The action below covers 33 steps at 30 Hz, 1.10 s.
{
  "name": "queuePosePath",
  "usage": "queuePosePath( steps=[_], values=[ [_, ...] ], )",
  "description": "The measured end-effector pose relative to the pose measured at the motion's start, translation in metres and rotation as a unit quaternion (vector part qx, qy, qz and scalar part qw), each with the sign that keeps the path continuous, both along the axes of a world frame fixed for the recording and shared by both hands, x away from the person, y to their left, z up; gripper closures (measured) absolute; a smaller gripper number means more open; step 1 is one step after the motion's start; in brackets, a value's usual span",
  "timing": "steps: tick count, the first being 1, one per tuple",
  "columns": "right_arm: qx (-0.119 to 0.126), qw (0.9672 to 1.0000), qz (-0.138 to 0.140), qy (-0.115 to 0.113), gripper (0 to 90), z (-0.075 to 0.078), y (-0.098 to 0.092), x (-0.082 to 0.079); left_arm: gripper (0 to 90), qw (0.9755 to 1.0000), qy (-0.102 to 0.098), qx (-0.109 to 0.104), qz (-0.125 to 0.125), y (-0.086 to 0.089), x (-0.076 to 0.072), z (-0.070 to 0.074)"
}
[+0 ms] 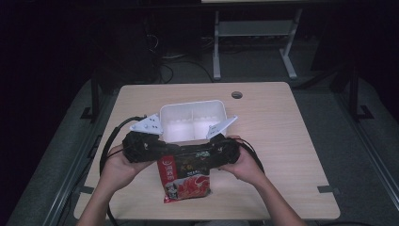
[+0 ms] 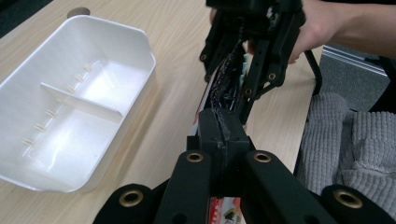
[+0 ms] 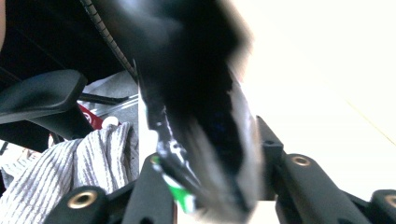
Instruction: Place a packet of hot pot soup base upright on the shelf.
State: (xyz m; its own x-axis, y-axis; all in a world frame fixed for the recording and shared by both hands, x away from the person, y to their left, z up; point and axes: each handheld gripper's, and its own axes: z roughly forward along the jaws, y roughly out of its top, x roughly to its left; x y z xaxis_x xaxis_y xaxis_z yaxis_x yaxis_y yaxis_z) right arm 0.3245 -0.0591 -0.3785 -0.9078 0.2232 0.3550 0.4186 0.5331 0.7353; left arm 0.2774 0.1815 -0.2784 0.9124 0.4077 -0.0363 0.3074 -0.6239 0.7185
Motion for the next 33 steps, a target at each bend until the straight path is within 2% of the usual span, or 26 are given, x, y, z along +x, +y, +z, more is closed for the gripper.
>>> queuePosePath(
  steps=[7,11,14,20,26,33],
  values=[
    [-0.012,0.9998,-0.007,-0.011,70.8,0.002,-0.001,-0.004,89.4,1.0,0.004,0.001,-0.002,0.0,0.001,-0.001],
    [-0.019,0.9996,-0.017,-0.011,72.3,0.003,-0.001,-0.007,82.3,1.0,-0.002,0.004,0.008,0.004,-0.001,-0.001],
    [-0.021,0.9994,-0.028,-0.008,72.4,0.004,-0.005,-0.006,72.3,0.9999,-0.002,0.001,0.016,0.011,-0.003,-0.001],
    [-0.027,0.9985,-0.046,-0.006,72.6,0.009,-0.012,-0.011,61.7,0.9993,-0.008,-0.002,0.036,0.027,-0.011,-0.006],
    [-0.033,0.9975,-0.062,-0.003,72.8,0.014,-0.02,-0.014,54.7,0.9986,-0.012,-0.004,0.052,0.04,-0.017,-0.012],
    [-0.039,0.9955,-0.086,-0.006,72.8,0.019,-0.033,-0.013,51.3,0.997,-0.015,-0.005,0.076,0.06,-0.024,-0.023]
  ],
)
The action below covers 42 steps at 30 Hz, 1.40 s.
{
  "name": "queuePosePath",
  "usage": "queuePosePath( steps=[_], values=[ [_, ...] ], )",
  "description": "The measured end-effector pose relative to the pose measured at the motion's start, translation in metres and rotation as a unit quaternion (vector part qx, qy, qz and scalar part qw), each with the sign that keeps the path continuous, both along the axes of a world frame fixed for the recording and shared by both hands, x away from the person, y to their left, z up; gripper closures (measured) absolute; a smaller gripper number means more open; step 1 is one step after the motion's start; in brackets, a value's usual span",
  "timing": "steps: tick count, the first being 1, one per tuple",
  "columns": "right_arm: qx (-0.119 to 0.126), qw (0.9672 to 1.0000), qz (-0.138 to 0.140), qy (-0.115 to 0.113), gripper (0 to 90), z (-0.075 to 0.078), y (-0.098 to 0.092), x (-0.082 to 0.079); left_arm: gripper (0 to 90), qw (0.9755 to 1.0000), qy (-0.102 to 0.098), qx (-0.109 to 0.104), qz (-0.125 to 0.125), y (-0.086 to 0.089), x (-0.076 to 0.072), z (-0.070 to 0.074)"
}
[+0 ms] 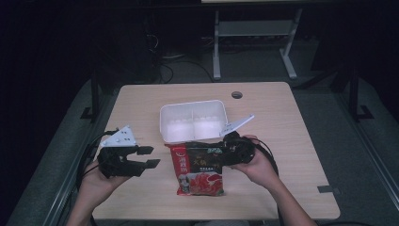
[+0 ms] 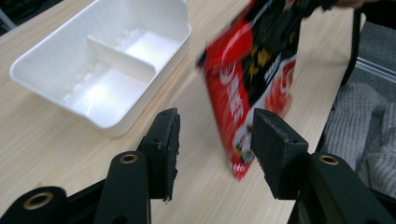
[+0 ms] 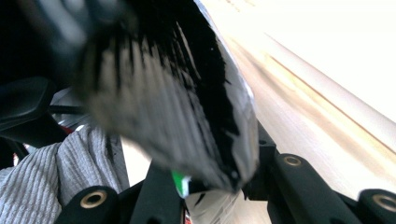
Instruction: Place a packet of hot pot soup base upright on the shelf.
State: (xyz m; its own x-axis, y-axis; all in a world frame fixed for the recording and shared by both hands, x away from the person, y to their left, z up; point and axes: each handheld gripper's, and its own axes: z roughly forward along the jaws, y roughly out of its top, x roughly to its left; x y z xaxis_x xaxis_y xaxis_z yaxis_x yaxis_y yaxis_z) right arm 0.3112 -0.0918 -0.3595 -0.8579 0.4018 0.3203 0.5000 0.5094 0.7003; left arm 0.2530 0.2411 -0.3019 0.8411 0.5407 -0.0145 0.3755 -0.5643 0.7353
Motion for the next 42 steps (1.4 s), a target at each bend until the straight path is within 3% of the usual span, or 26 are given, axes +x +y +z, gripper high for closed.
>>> queuePosePath(
  steps=[12,20,22,23,31,42],
  values=[
    [0.002,0.9984,-0.051,-0.022,73.1,0.027,-0.025,0.007,45.7,0.9994,-0.001,0.004,0.034,0.013,-0.005,-0.033],
    [0.013,0.9959,-0.082,-0.034,73.2,0.042,-0.035,0.017,42.9,0.9986,0.014,0.003,0.051,0.015,-0.002,-0.072],
    [0.011,0.9957,-0.084,-0.036,73.1,0.044,-0.036,0.019,42.5,0.9986,0.017,0.007,0.049,0.015,-0.002,-0.076],
    [0.011,0.9952,-0.089,-0.04,73.1,0.047,-0.036,0.021,41.9,0.9983,0.016,0.02,0.053,0.014,-0.001,-0.083],
    [0.017,0.9927,-0.107,-0.052,73.1,0.061,-0.036,0.033,38.1,0.9979,0.011,0.016,0.061,0.018,-0.003,-0.096],
    [0.019,0.9893,-0.128,-0.067,73.1,0.077,-0.032,0.058,33.3,0.9974,0.018,0.026,0.064,0.022,-0.002,-0.108]
  ],
)
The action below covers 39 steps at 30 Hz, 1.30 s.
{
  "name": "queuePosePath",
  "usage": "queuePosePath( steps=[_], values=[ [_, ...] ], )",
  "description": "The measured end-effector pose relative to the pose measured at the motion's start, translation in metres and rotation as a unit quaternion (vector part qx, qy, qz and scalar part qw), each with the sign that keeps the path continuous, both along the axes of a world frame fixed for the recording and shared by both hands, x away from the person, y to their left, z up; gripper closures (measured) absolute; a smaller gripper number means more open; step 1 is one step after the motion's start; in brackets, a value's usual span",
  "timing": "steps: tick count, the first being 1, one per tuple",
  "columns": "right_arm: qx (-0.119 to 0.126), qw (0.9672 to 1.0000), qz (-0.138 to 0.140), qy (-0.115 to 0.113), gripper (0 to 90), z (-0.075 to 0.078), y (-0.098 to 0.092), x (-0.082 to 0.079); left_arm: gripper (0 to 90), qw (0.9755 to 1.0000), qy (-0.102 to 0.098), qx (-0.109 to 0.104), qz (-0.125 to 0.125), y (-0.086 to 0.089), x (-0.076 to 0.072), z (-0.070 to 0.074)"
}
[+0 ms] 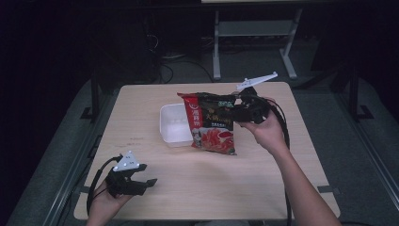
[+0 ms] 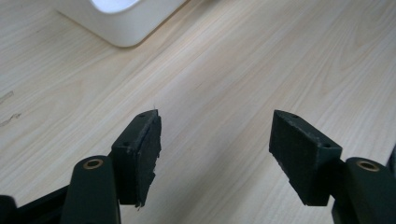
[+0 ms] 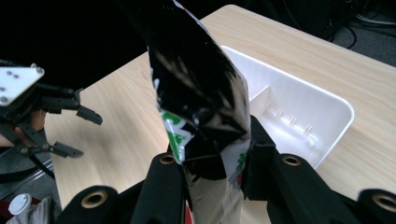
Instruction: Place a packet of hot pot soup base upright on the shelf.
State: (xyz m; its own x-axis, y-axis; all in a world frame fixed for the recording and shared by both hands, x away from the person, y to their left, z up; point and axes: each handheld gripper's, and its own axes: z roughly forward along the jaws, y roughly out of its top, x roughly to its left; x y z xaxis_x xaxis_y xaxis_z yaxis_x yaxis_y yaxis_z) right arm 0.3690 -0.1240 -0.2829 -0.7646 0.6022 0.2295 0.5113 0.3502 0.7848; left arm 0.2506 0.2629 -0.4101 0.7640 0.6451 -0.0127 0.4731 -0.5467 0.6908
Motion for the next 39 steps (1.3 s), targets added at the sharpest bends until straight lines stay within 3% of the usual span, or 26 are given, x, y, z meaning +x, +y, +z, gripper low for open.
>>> queuePosePath(
  steps=[24,30,39],
  values=[
    [0.011,0.9991,-0.04,-0.011,73.5,0.011,0.01,0.043,31.8,1.0,0.003,0.0,0.006,0.006,0.001,-0.002],
    [0.012,0.9979,-0.06,-0.022,73.5,0.013,0.013,0.051,31.6,1.0,0.004,-0.003,0.006,0.006,0.002,-0.002],
    [0.009,0.9942,-0.104,-0.024,73.4,0.004,0.014,0.068,31.1,1.0,0.006,-0.002,0.001,0.002,0.002,-0.004]
  ],
)
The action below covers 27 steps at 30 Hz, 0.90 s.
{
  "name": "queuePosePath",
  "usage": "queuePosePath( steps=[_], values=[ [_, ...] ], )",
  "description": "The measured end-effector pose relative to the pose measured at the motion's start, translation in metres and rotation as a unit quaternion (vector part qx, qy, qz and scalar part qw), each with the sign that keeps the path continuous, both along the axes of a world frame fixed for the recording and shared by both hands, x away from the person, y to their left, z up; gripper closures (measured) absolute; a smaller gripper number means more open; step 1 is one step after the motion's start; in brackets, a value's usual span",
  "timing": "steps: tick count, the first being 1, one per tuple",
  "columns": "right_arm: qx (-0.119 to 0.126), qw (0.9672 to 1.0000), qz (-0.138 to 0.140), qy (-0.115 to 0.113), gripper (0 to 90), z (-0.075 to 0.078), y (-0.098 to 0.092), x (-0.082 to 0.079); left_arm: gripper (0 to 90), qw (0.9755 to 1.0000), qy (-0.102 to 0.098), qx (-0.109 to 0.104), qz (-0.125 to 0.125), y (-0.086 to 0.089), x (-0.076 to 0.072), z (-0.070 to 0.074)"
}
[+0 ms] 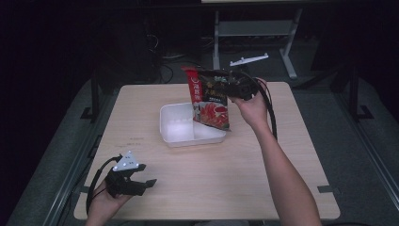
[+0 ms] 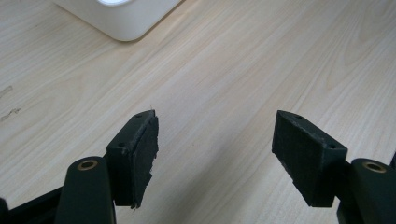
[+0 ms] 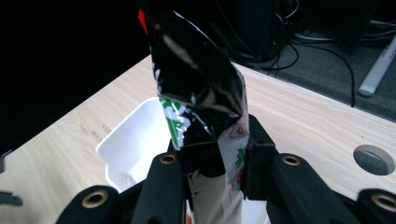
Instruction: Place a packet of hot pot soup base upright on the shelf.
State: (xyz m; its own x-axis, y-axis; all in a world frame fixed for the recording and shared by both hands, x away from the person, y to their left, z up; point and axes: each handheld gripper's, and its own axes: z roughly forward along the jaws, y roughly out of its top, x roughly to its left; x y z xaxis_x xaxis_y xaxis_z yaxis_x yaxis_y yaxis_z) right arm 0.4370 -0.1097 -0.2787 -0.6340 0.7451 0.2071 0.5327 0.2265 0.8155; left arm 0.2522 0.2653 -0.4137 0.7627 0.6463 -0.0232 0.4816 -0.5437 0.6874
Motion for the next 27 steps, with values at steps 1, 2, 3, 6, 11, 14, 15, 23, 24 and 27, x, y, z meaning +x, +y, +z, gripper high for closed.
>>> queuePosePath(
  steps=[1,2,3,6,11,14,15,23,24,27],
  values=[
    [0.0,1.0,-0.003,-0.001,73.4,-0.001,0.0,0.002,31.0,1.0,0.001,0.001,-0.001,0.0,0.0,0.0],
    [0.001,1.0,-0.006,-0.001,73.4,-0.001,0.001,0.003,30.9,1.0,0.0,0.0,-0.001,0.0,0.0,0.0],
    [0.001,1.0,-0.009,-0.001,73.4,-0.002,0.002,0.004,30.9,1.0,0.0,0.0,-0.002,0.0,0.0,0.0],
    [0.005,0.9999,-0.015,-0.002,73.4,-0.004,0.004,0.008,30.9,1.0,-0.003,-0.004,-0.007,0.0,-0.001,0.001],
    [0.002,0.9997,-0.023,-0.001,73.3,-0.008,0.008,0.012,30.9,0.9999,-0.006,-0.006,-0.007,0.001,-0.002,0.003],
    [-0.001,0.9996,-0.029,0.0,73.3,-0.011,0.01,0.016,30.7,0.9999,-0.007,-0.011,-0.007,0.002,-0.002,0.003],
    [0.0,0.9995,-0.03,0.001,73.3,-0.012,0.01,0.017,30.6,0.9999,-0.007,-0.011,-0.008,0.003,-0.002,0.003],
    [-0.001,0.9993,-0.038,0.006,73.3,-0.02,0.013,0.023,30.5,0.9998,-0.009,-0.013,-0.01,0.003,-0.002,0.004],
    [-0.002,0.9992,-0.039,0.007,73.3,-0.021,0.013,0.024,30.5,0.9998,-0.01,-0.011,-0.011,0.004,-0.002,0.004],
    [-0.006,0.999,-0.043,0.008,73.3,-0.025,0.016,0.026,30.5,0.9998,-0.011,-0.011,-0.011,0.004,-0.002,0.004]
  ],
)
